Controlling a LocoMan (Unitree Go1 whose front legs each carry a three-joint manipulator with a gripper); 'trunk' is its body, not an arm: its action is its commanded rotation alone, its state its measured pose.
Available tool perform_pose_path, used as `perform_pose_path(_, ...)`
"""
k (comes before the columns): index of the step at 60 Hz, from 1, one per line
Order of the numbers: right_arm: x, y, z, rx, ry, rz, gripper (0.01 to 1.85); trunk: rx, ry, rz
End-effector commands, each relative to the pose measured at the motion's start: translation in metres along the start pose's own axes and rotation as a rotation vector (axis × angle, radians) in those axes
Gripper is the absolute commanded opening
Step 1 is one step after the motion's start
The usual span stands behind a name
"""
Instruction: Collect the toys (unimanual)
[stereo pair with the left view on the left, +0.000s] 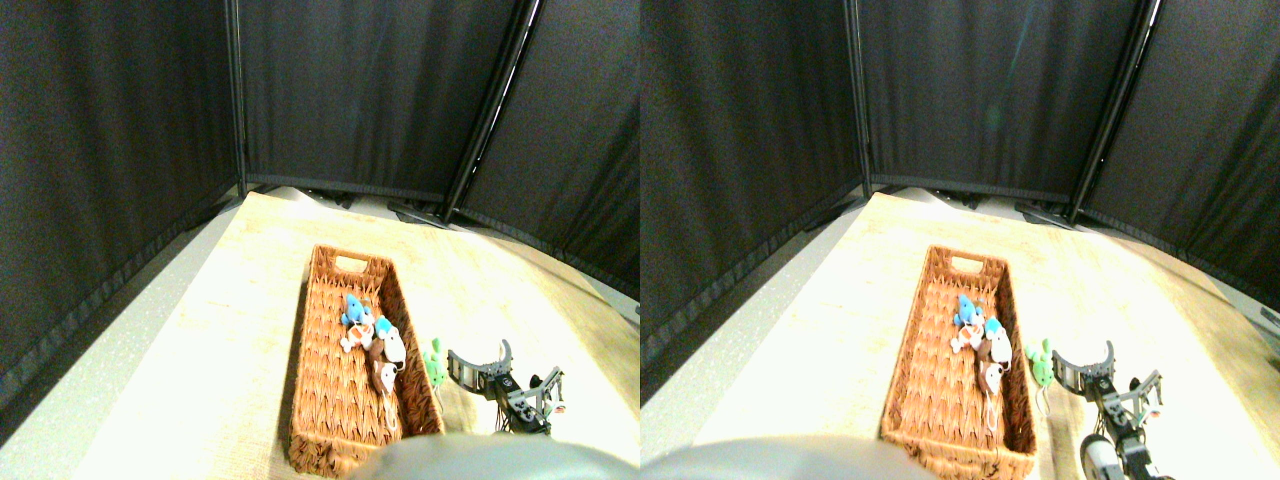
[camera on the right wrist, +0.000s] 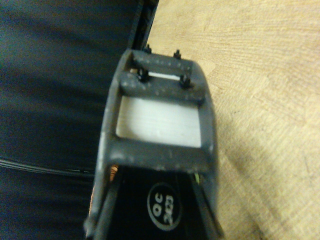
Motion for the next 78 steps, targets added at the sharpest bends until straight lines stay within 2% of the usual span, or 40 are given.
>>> perform_pose_path(1, 0.003, -0.009, -0.004, 0.041, -0.018, -0.039, 0.90, -0.034, 0.010, 0.017)
perform_pose_path(14, 0.009, -0.029, -0.016, 0.067, 0.050, -0.111, 0.99, -0.046, 0.010, 0.025)
perform_pose_path(26, 0.012, -0.032, -0.026, 0.089, 0.089, -0.157, 0.91, -0.057, 0.010, 0.034)
perform_pose_path(34, 0.017, -0.033, -0.034, 0.095, 0.147, -0.162, 0.91, -0.061, 0.011, 0.039)
perform_pose_path(50, 0.022, -0.028, -0.043, 0.081, 0.155, -0.169, 0.82, -0.065, 0.010, 0.048)
perform_pose_path(65, 0.036, -0.040, -0.042, 0.115, 0.114, -0.212, 0.82, -0.056, 0.008, 0.045)
perform_pose_path(78, 0.041, -0.050, -0.038, 0.120, 0.097, -0.233, 0.85, -0.050, 0.012, 0.043)
